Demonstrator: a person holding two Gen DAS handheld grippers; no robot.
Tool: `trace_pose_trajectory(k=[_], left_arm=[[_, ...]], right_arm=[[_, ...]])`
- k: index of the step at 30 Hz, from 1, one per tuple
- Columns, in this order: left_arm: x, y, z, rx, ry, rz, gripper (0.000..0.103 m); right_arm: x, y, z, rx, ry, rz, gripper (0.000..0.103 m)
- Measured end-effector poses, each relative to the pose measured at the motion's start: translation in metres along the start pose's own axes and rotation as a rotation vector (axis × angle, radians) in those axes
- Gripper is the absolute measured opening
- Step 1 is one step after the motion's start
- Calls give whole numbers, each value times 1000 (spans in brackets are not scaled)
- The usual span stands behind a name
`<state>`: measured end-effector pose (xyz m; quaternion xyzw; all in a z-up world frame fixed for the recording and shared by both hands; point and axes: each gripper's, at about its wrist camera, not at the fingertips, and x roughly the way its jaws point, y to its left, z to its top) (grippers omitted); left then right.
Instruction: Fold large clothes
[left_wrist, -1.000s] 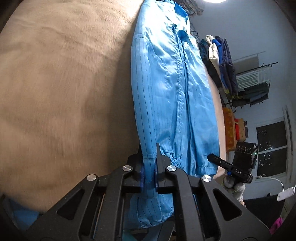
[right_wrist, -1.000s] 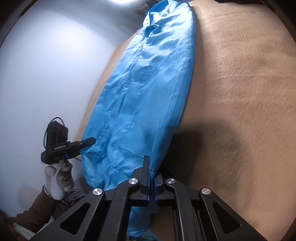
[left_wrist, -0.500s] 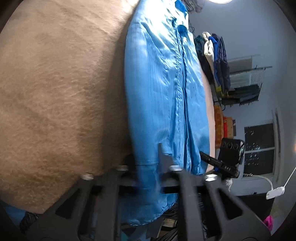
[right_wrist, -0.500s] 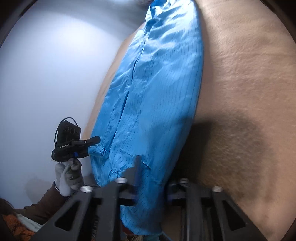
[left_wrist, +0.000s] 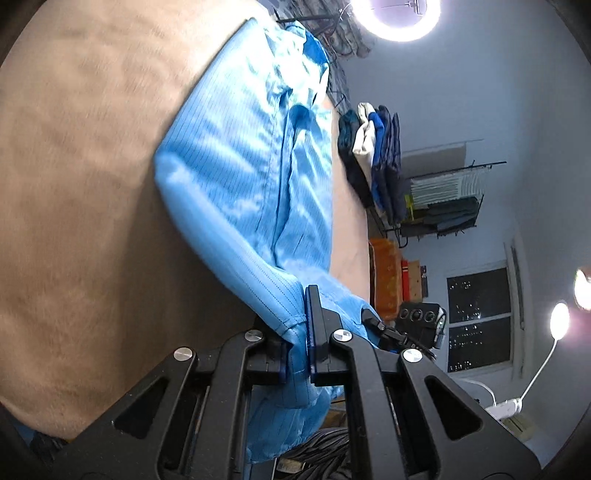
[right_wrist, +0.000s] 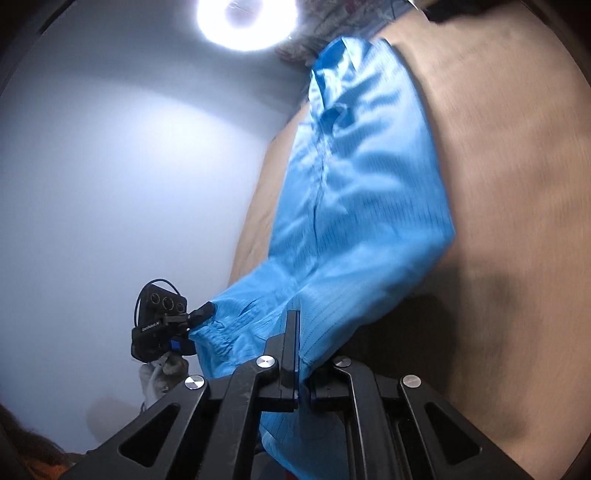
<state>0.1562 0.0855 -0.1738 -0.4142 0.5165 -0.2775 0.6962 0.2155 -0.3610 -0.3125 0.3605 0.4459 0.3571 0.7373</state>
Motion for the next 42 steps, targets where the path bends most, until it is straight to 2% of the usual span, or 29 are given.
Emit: trace_pose_trajectory(k=[6,9,15,23,26,27,28,30,31,32,33,35,38,40,42], left_arm=[[3,-31,42,43,-48,46,5],[7,-34,63,48,-72,78,5],[35,-26,107,22,-83,154,5],[76,8,132,-38,-54,242,5],[80,19,135,-55,-48,281,5],[81,23,136,-69,-40,286,6],[80,25,137,-75,-36,284,11],[74,26,138,-76,-42,268,25],[70,25,138,-77,-49,256,35],[66,25,139,-79,-52,244,40],[62,24,139,-86,-52,233,40],[52,22,140,-94,-56,212,40],[39,15,136,-65,-32,200,41],[32,12,128,-34,-6,200,47],[30,16,119,-34,21,192,48]], right_arm=[[-7,25,40,-42,-42,-80,1],[-8,29,61,-49,-51,-134,1],[12,22,104,-68,-55,-209,1],[50,-8,130,-48,9,-316,1],[58,-19,133,-44,32,-335,6],[60,-23,133,-35,39,-330,12],[59,-26,134,-28,46,-324,16],[55,-28,135,-13,52,-282,36],[53,-27,135,-14,49,-273,39],[47,-24,134,-20,47,-263,44],[43,-22,133,-23,46,-251,52],[31,-15,131,-34,44,-233,62],[14,-6,128,-52,47,-227,62],[2,-2,118,-74,59,-221,63],[-4,-2,106,-82,74,-209,63]])
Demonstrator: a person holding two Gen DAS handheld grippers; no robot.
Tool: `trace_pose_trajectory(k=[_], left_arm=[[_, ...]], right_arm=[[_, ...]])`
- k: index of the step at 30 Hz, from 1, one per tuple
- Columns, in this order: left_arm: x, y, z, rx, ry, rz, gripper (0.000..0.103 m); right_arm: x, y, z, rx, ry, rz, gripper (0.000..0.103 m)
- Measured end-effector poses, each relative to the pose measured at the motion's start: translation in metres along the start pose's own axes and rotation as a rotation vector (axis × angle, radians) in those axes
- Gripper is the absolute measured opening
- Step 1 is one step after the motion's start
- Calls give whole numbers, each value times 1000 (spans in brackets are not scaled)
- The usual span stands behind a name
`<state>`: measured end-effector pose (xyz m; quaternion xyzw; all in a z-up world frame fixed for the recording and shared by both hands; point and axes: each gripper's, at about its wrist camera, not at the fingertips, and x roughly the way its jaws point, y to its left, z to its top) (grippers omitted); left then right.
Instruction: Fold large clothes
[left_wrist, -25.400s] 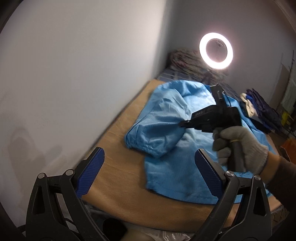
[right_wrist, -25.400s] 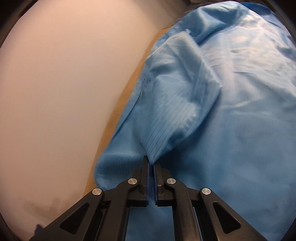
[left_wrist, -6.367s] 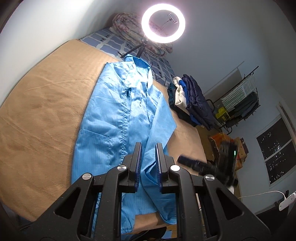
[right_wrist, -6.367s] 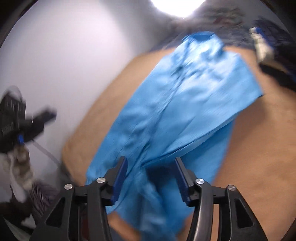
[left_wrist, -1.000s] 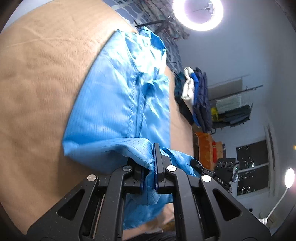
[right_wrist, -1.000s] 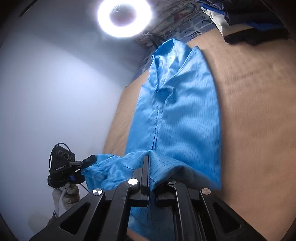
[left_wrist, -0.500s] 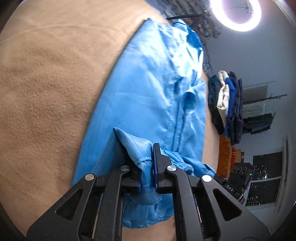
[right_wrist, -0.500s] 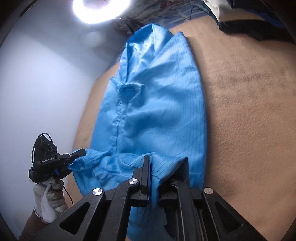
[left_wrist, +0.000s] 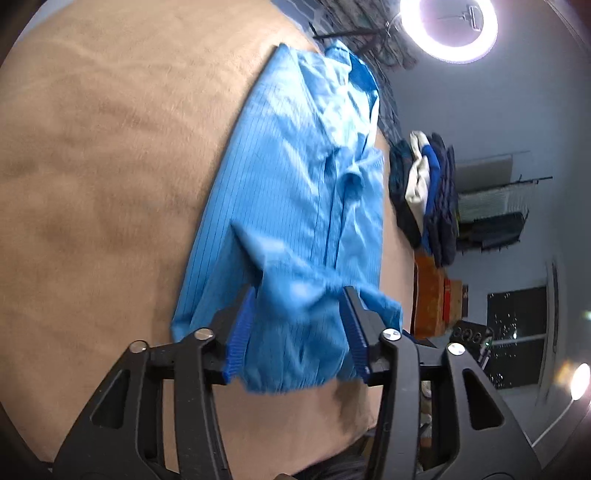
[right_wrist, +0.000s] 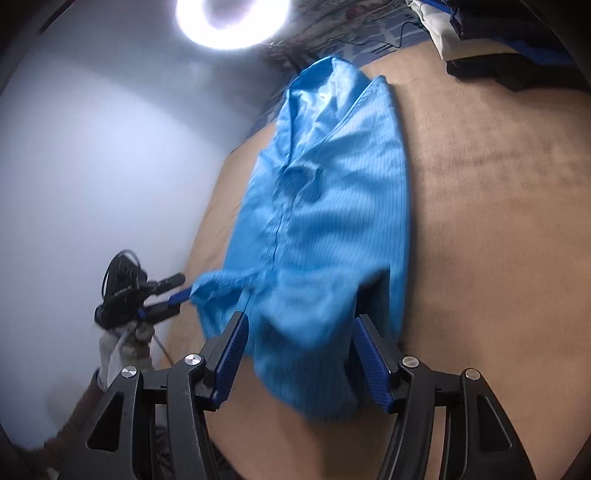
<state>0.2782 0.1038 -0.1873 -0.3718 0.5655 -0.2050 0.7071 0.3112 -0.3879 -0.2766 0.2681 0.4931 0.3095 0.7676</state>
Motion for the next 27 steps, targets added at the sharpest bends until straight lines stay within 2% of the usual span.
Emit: trace_pose_trajectory(k=[4,7,8,9,11,14,16,22,24,25,27], left_arm=[[9,12,-18,17,75,1,48],[17,18,-24,21,98,-1,48],[20,19,-25,21,103,-6,48],[22,19,-25,22,108,-14,48],[24,17,-24,37,118,-48,48],[21,15,-16,47,107,-99,45],[20,13,-10,42,97,-122,44],[21,1,18,39,31,-160,44],[21,0,32,20,-7,-161,44],[21,0,39,10,-24,-165,44],[18,-2,52,-5,-65,-163,44]], right_arm=[[17,-2,-21,-20,55,-15,63],[31,5,-27,-65,86,-20,62],[36,8,-27,-83,98,-27,58],[40,9,-27,-95,107,-35,42],[48,13,-23,-127,144,-62,24],[44,20,-13,-173,142,-67,14],[39,24,-4,-193,132,-54,11],[41,25,41,-184,77,-38,11],[45,23,63,-168,47,-51,16],[47,21,73,-161,36,-57,20],[50,18,91,-145,12,-75,45]])
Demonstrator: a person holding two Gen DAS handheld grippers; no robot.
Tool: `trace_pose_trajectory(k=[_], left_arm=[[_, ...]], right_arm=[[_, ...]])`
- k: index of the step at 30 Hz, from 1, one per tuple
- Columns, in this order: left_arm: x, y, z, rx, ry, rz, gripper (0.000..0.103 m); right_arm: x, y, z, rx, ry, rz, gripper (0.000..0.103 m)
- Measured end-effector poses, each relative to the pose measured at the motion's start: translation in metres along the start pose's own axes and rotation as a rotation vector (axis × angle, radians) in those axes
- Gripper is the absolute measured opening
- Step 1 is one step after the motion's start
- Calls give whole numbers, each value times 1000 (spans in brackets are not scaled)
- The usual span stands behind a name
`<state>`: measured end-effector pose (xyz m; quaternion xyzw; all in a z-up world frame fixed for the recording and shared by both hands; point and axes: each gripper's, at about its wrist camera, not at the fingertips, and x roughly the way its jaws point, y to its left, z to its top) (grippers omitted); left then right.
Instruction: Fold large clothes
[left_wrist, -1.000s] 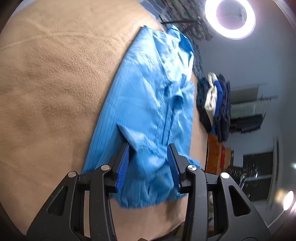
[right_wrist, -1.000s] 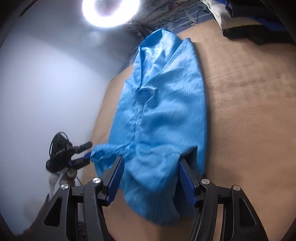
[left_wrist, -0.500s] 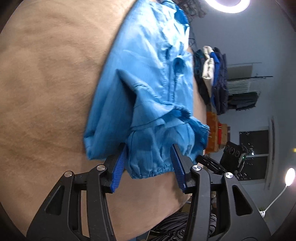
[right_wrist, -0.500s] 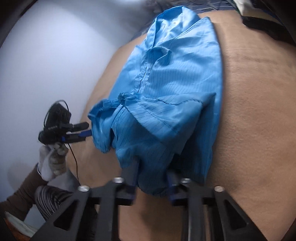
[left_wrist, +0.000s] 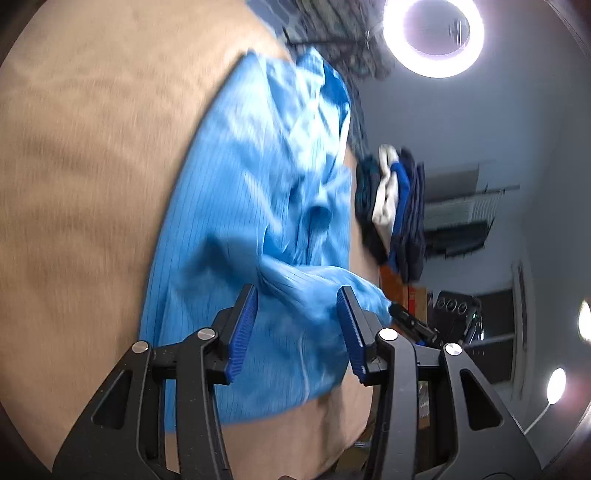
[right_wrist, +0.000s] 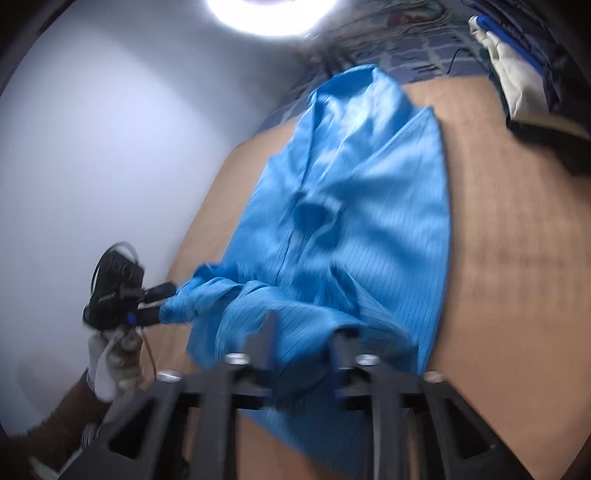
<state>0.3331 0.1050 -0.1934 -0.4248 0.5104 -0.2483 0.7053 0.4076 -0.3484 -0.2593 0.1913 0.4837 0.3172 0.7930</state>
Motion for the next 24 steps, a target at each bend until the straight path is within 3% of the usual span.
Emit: trace_pose_trajectory(k=[3,7,14,17,21,24], left_arm=[[-6,-4,15,7,-53,1,45],[-15,-7,14,70,-77,31,45],[-5,17,-7,80,-31,103,45],[4,20,-12,99,-31,163,44],[23,18,-16,186,-33,331,45],[24,14,-20,214,-42,361,44]], right_arm=[[-1,-6,23,8,-34,-31,62],[-19,-11,26,0,-108,-33,63],[-13,-13,-11,-89,-51,-60,34],[11,-14,-11,-115,-20,-124,34],[47,-15,1,-127,12,-182,34],[62,-8,0,-192,54,-274,33]])
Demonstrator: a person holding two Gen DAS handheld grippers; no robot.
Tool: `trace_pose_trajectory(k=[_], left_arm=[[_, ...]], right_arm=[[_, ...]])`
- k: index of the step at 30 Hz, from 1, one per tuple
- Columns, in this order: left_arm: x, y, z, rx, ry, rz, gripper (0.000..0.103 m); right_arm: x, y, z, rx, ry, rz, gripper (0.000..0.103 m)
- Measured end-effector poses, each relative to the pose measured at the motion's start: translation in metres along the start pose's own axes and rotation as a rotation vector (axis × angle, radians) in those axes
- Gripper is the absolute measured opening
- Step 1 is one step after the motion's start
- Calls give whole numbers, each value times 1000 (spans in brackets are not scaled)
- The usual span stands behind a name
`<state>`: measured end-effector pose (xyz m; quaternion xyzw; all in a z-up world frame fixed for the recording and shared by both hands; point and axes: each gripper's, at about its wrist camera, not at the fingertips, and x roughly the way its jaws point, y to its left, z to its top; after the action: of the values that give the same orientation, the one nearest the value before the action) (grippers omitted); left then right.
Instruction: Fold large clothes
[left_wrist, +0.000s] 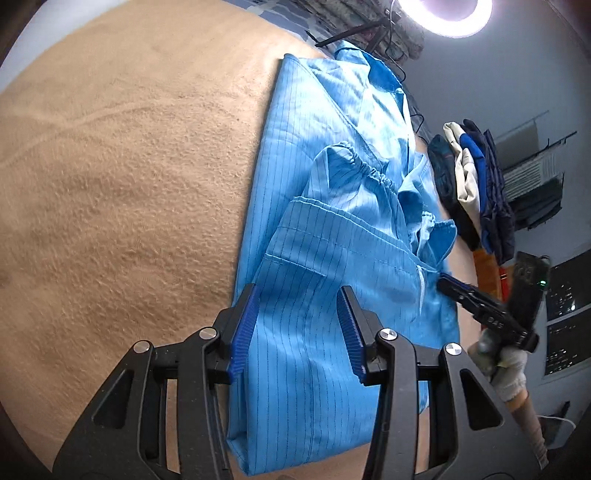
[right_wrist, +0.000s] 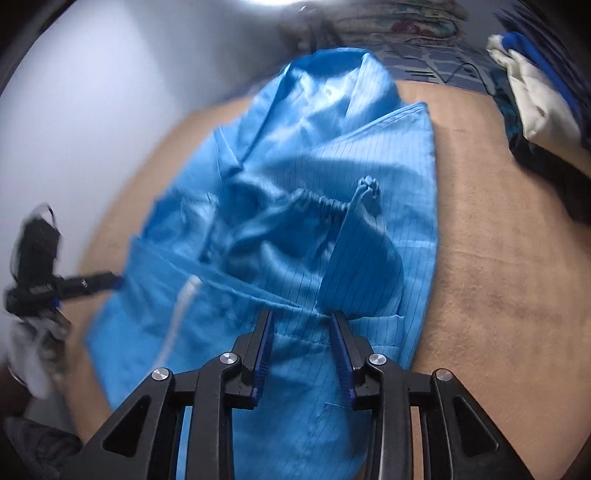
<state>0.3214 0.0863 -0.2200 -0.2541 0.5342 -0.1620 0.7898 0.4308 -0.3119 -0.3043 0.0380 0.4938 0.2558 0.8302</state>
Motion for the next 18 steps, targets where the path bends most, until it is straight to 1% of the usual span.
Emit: trace_pose_trajectory(k=[2,3,4,5,6,7,9,11,13,14,15,16,17,18], left_arm=[[-7,0,0,-5,-18,-27,45],[-12,3,0,-18,-32,-41,48],[-16,5,2,-32,-46,-48,58],[-18,8,4,-45,-59,-55,66],[-20,13,5,-64,-68,-74,67],[-20,15,6,-76,-64,-86,67],[-11,23,9,-112,-11,-118,67],[0,29,8,-134,29,-146,67],[4,29,7,-135,26,-145,67],[5,27,6,-125,19,-147,65],[6,24,6,-112,21,-146,58],[7,21,6,-104,31,-138,41],[10,19,5,-89,44,-100,24],[11,18,4,-76,47,-74,19]], right_arm=[[-14,2,-4,-9,-25,14,33],[-24,0,-7,-2,-48,20,39],[-33,-1,-12,6,-67,15,45],[-43,-5,-17,19,-98,-2,57],[-54,-12,-25,37,-135,-16,64],[-59,-18,-31,54,-147,-18,65],[-62,-31,-40,94,-136,-2,65],[-60,-48,-52,151,-111,57,65],[-55,-57,-61,195,-99,113,65],[-51,-60,-64,216,-94,136,62],[-48,-61,-66,232,-87,155,56],[-40,-62,-69,253,-72,203,51],[-35,-61,-71,260,-64,231,37],[-30,-58,-72,260,-56,249,26]])
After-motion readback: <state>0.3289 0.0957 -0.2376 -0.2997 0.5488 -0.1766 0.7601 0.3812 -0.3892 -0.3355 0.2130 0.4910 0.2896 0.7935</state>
